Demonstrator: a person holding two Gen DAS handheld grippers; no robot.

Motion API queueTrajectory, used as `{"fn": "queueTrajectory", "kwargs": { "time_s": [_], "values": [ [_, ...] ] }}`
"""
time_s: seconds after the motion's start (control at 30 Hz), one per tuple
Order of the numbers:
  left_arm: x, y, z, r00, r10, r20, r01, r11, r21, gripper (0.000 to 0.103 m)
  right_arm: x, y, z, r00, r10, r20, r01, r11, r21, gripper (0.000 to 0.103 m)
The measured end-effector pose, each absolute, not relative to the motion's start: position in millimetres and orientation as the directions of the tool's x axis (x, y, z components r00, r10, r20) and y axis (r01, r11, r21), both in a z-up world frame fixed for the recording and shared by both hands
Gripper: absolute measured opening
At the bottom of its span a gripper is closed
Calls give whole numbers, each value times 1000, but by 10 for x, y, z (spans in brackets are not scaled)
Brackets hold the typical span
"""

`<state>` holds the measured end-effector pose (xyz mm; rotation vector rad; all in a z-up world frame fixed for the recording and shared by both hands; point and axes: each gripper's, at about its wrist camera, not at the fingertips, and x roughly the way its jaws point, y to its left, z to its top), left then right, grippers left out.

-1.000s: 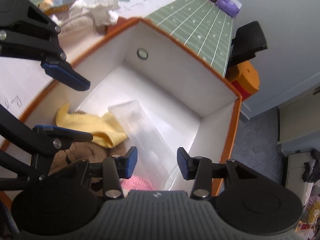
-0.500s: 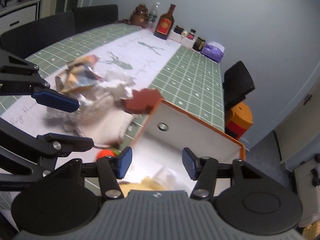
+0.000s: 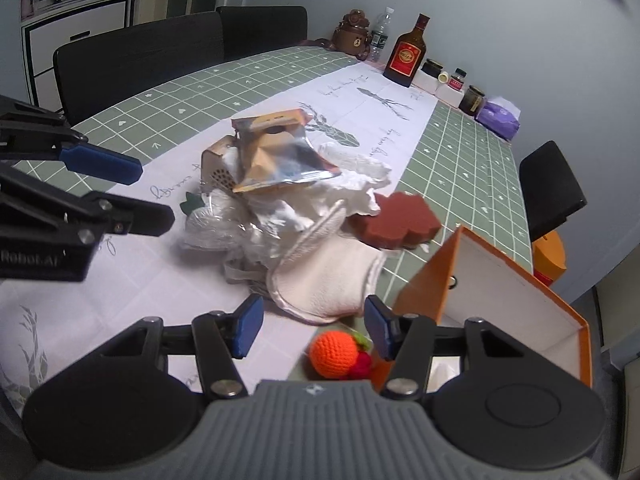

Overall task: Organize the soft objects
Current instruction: 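Withdraw both tools from the box back toward the table pile, then grasp the Deeyeo snack bag with the left tool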

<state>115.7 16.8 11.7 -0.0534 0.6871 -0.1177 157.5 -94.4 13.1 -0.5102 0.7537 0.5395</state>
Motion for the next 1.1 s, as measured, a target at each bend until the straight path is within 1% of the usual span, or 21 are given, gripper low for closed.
{"fn": "queueTrajectory", "kwargs": {
  "time_s": [0.03,0.1,0.13,0.2,0.23,0.27,0.37,0.43,0.57,0.67,0.73,0.9,0.97,1.1],
  "values": [
    [1173,215,123,769,-127,-627,79,991,-103,60,1595,-911,121,608,268,-747,-619,750,-234,42],
    [1200,282,121,774,-124,-621,63,991,-120,67,1650,-859,112,607,264,-749,-612,757,-229,37],
    [1231,307,115,774,-127,-620,57,990,-130,68,1688,-841,111,608,263,-749,-607,762,-225,33],
    [1312,336,119,770,-143,-622,54,986,-159,71,1780,-818,119,610,262,-747,-593,777,-212,31],
    [1358,349,125,767,-151,-624,53,983,-173,72,1833,-811,128,613,262,-745,-586,784,-206,28],
    [1408,380,119,765,-161,-624,54,981,-186,75,1888,-803,138,616,262,-743,-580,789,-202,27],
    [1575,382,158,759,-180,-625,57,976,-212,83,2065,-787,173,628,258,-735,-561,804,-198,26],
    [1722,376,181,747,-198,-635,57,970,-235,84,2192,-768,188,632,251,-733,-552,810,-198,26],
    [2027,393,233,736,-163,-658,-28,963,-269,88,2404,-722,192,638,241,-731,-543,814,-206,26],
    [2241,410,231,721,-127,-681,-107,951,-290,89,2532,-691,178,638,237,-733,-544,812,-211,26],
    [2356,419,208,706,-127,-697,-137,941,-311,90,2615,-673,163,633,241,-736,-549,810,-207,26],
    [2582,461,106,653,-92,-752,-206,934,-293,91,2804,-626,115,644,234,-728,-549,804,-227,26],
    [2631,506,69,643,-113,-758,-227,917,-329,91,2875,-618,88,654,222,-723,-537,809,-237,21],
    [2692,504,36,630,-105,-770,-263,903,-339,92,2973,-601,36,628,260,-733,-552,813,-185,19]
  ]
}}
